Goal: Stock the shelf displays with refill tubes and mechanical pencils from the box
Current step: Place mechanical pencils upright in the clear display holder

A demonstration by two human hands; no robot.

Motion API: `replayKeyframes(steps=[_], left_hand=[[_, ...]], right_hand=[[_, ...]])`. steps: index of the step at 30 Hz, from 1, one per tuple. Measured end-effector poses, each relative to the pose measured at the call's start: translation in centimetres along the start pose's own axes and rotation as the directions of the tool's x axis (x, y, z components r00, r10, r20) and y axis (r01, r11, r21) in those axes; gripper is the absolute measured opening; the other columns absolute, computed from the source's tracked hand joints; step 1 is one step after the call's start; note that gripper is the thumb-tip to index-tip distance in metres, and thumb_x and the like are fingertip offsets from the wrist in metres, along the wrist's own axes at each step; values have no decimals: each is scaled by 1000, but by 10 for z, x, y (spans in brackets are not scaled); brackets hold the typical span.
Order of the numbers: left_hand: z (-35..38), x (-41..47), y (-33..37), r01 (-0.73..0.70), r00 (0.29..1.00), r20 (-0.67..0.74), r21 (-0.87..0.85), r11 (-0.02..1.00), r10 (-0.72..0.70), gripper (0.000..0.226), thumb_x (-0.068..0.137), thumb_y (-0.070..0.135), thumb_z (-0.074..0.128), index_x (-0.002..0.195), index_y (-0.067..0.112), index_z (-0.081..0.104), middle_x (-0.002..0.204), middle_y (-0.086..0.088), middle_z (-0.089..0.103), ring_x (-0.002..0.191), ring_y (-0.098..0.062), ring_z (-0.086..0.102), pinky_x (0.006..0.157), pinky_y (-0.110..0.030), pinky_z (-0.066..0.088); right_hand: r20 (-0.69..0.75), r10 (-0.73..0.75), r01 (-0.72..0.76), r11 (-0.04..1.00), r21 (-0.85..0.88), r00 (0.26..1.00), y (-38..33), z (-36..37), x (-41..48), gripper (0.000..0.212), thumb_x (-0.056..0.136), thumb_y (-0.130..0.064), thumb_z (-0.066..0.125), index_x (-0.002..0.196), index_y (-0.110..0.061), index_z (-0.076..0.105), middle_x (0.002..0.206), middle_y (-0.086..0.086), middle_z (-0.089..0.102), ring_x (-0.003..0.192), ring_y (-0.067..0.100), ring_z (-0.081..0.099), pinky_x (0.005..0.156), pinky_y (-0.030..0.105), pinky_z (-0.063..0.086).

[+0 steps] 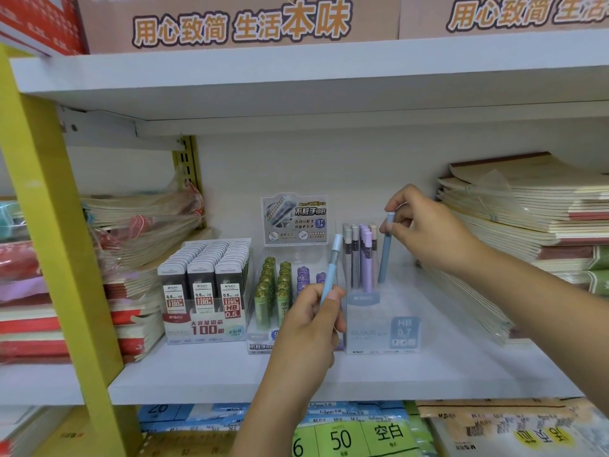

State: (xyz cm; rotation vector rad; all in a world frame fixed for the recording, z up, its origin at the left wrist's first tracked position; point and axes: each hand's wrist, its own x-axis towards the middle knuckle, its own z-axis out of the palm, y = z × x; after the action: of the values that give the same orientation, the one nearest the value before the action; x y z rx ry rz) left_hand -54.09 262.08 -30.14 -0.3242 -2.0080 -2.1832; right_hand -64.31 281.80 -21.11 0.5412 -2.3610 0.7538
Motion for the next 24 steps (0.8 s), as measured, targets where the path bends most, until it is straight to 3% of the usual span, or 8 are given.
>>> replayKeyframes(steps=[5,12,15,17,18,20,22,24], left_hand=[[1,-1,0,-4,1000,10,-2,1000,4,28,104,34,47,86,39,67,64,9,54,43,-3,36,41,-16,29],[-2,-2,1,-37,999,-4,21,999,38,23,102,39,49,95,44,70,64,10,52,45,-2,39,43,-15,31],[-2,-3,2,-65,998,-1,22,998,65,23,101,39,50,96,46,71,63,11,51,45,0,41,43,-13,35],[0,-3,4,-95,995,-4,40,995,96,22,100,40,51,98,48,71,61,14,52,45,0,44,44,-11,36],[1,-3,4,-111,994,-8,59,992,112,21,99,40,51,99,49,70,60,15,51,45,1,44,45,-11,35],[5,-1,5,-140,990,0,88,986,141,21,99,40,52,100,51,70,58,14,49,46,0,41,46,-12,34],[9,-1,4,-151,989,18,106,983,150,22,100,39,53,99,52,70,57,12,48,47,-2,39,47,-16,33],[14,-1,5,-177,984,3,140,974,179,22,99,36,56,97,52,70,58,12,53,50,-4,43,49,-18,36]], right_hand=[[-36,-60,53,987,-151,998,3,4,-2,15,90,-18,61,101,-24,54,95,-9,57,101,18,46,75,26,30],[37,43,-31,960,-279,998,2,5,1,19,91,-24,60,109,-27,65,113,8,54,112,26,39,86,28,27],[-100,-28,-1,961,-275,995,-9,0,-9,24,93,-21,58,116,-22,65,113,8,57,111,24,43,88,24,28],[-205,-57,43,997,-71,977,-26,-3,-24,21,94,-23,56,113,-23,67,103,-3,65,96,13,54,79,14,33],[-173,-15,38,991,131,985,-37,-5,-33,19,95,-26,56,110,-26,67,95,-9,69,88,6,59,74,10,38],[25,44,-51,870,491,999,-59,-7,-48,19,93,-29,59,110,-29,66,86,-10,74,77,0,65,65,7,43],[175,47,-146,780,608,983,-69,-6,-56,22,92,-22,61,114,-26,64,86,-6,76,73,4,65,59,12,47],[212,65,-190,740,645,975,-73,-8,-56,21,92,-13,60,112,-19,63,86,1,76,70,11,64,54,17,47]])
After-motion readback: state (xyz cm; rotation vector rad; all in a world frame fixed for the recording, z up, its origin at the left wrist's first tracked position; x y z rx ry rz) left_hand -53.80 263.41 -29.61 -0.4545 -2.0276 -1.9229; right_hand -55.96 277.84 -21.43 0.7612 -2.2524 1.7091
